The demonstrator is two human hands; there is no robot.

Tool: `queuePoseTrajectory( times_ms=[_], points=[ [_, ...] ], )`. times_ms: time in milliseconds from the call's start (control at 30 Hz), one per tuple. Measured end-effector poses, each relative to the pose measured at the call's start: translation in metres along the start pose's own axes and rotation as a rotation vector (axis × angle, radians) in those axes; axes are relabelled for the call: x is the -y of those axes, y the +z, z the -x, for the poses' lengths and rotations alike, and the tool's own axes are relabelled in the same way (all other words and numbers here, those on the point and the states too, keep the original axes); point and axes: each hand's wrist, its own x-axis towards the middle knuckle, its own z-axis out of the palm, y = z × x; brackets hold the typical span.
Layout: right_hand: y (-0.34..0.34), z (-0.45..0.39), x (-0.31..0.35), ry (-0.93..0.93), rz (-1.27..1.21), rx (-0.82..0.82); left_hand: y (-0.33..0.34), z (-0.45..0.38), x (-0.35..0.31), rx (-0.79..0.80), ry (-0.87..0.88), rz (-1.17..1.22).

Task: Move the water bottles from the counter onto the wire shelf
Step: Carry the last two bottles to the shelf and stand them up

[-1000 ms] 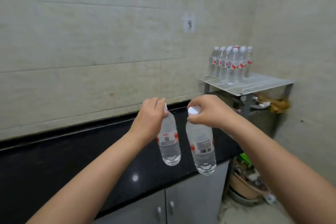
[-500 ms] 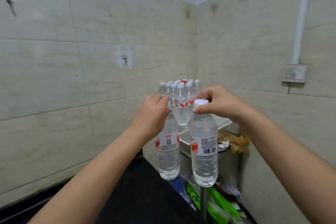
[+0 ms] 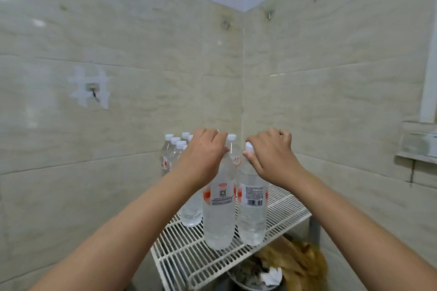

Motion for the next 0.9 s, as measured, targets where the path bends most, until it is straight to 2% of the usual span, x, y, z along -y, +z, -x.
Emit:
queuePoseTrajectory(
  times_ms=[33, 167, 333, 533, 567, 667, 767, 900],
  points=[
    [0.018, -0.004, -0.013, -0.02, -0.022, -0.051, 0.019, -0.004, -0.005, -0.013, -0.018, -0.027],
    [0.08, -0.022, -0.062, -0.082, -0.083, -0.038, 0.082, -0.023, -0.023, 0.028, -0.096, -0.118],
    [0.141, -0.038, -0.104, -0.117, -0.234, -0.055, 0.131, -0.048, -0.041, 0.336, -0.201, -0.194],
    [0.186, -0.053, -0.126, -0.117, -0.354, 0.031, 0.181, -0.056, -0.044, 0.513, -0.394, -0.199],
    [0.19, -0.057, -0.127, -0.107, -0.376, 0.014, 0.188, -0.056, -0.043, 0.556, -0.444, -0.224],
    [0.192, -0.067, -0.13, -0.103, -0.409, 0.118, 0.194, -0.057, -0.038, 0.619, -0.546, -0.332],
    [0.193, -0.077, -0.137, -0.128, -0.397, 0.281, 0.191, -0.059, -0.035, 0.654, -0.514, -0.452],
    [0.188, -0.083, -0.134, -0.188, -0.351, 0.328, 0.177, -0.059, -0.033, 0.692, -0.376, -0.6]
  ],
)
